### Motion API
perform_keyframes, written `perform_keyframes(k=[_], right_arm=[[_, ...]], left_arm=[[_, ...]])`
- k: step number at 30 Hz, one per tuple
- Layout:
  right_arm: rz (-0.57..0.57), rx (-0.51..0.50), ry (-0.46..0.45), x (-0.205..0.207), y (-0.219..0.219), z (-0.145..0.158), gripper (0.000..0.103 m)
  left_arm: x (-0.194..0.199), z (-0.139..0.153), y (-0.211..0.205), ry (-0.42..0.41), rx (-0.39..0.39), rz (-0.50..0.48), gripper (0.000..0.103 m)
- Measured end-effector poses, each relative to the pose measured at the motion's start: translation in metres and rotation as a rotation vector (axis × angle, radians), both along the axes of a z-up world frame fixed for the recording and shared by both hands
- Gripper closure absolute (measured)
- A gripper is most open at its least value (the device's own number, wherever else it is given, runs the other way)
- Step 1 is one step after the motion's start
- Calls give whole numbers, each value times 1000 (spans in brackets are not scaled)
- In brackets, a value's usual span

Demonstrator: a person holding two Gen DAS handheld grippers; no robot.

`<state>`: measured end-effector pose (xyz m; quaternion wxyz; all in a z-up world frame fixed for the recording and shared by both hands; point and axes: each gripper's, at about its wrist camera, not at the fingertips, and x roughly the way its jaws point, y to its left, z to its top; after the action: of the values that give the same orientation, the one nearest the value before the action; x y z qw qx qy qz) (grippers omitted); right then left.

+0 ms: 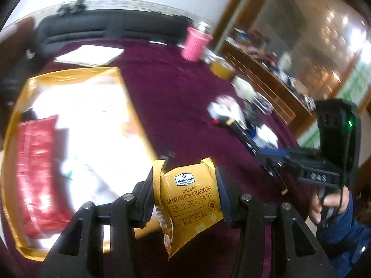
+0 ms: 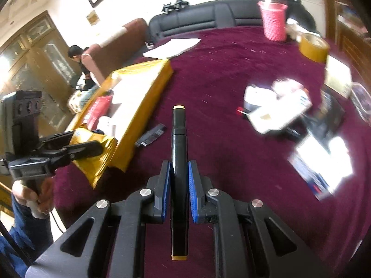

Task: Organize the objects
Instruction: 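Carry the cracker packet and marker into the tray and open both tools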

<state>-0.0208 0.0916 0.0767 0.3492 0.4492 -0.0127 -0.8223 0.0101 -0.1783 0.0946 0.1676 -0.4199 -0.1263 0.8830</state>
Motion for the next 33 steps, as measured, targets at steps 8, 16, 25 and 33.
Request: perform_keyframes(k=[8,16,25,33], right_arm=[[97,-22,-6,-21,-89,19,91],[140,15,-80,-72,-181,8,91],[92,-33,-187,-115,-221,-23,91],[80,-8,-210,-125,-249,-39,90]], left_arm=[[-35,-21,-65,-70,44,151,61],[-64,-25,-108,-102,127,215,61],[-103,-14,-172,-100,215,336,61],[-154,-48,-204,-188,214,429,61]])
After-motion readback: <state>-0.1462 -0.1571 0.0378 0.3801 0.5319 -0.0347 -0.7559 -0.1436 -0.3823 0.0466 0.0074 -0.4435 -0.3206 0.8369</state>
